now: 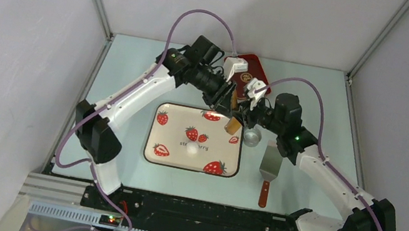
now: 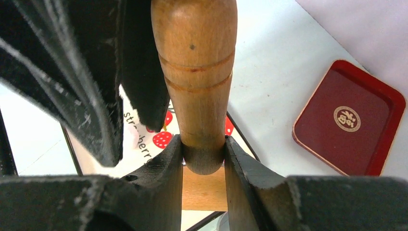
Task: Roll out the dumpling wrappers from the dough
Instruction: Pick up the rolling pin from the center of the board.
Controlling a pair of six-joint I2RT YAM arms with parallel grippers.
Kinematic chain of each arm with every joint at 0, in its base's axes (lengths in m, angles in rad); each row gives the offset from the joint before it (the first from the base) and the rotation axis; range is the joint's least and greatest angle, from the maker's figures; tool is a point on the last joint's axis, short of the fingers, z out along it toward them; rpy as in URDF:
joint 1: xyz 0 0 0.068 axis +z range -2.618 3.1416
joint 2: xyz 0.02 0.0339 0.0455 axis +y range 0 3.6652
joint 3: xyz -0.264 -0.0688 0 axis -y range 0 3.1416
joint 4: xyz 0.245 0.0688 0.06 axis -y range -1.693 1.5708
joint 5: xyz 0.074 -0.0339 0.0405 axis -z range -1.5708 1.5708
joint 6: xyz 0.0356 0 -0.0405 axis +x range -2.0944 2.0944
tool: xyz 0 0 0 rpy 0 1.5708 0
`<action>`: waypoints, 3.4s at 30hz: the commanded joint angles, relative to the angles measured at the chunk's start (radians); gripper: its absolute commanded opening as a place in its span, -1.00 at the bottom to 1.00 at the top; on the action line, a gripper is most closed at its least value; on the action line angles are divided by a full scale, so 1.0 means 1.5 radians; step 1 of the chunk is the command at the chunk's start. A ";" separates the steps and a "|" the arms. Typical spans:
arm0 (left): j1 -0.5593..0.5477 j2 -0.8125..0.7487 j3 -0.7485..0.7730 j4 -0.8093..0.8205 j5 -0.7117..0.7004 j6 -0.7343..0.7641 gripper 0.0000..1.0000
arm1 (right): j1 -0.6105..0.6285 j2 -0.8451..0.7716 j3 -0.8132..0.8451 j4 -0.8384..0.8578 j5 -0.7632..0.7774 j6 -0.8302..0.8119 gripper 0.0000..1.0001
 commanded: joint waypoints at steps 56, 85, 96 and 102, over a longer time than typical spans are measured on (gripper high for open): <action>0.067 0.072 -0.009 0.053 0.477 -0.049 0.97 | -0.205 -0.116 -0.010 0.385 -0.416 0.472 -1.00; 0.035 0.089 -0.030 0.198 0.316 -0.178 0.81 | -0.206 -0.136 -0.102 0.465 -0.436 0.517 -1.00; 0.037 0.051 0.022 0.200 0.296 -0.057 0.67 | -0.227 -0.108 -0.129 0.581 -0.303 0.735 -1.00; 0.025 0.050 0.048 0.200 0.297 -0.014 0.63 | -0.230 -0.096 -0.130 0.609 -0.291 0.795 -1.00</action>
